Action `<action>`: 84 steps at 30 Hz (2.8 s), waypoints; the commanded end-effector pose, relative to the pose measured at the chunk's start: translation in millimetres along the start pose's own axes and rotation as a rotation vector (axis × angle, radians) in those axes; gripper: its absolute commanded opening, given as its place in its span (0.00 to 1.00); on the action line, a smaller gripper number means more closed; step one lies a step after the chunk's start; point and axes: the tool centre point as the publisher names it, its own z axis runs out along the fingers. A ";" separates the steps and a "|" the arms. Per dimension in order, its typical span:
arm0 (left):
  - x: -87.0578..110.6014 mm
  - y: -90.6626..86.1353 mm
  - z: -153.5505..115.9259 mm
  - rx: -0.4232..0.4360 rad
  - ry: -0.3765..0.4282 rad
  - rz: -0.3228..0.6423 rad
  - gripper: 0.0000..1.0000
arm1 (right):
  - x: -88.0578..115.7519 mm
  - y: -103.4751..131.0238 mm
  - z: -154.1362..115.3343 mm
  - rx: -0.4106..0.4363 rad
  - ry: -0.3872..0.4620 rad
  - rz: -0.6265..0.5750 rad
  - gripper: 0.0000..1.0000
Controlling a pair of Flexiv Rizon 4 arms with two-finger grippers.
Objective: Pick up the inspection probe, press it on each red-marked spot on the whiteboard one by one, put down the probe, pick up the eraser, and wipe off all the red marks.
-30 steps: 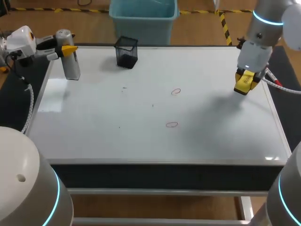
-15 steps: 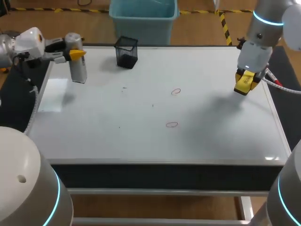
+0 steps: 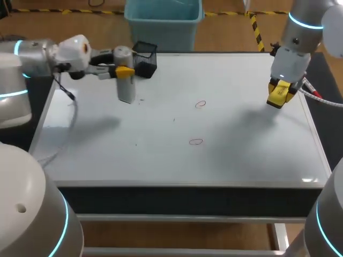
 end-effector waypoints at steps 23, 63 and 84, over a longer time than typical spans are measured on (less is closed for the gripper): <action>-16.7 59.1 153.4 0.028 0.230 -0.083 0.00 | 0.1 -0.5 -0.7 0.002 0.003 -0.002 0.00; -66.5 101.5 206.7 0.058 0.225 -0.102 0.00 | 0.1 -0.5 -0.7 0.002 0.003 -0.002 0.00; -70.5 111.8 204.5 0.054 0.210 -0.127 0.00 | 0.1 -0.5 -0.7 0.002 0.003 -0.002 0.00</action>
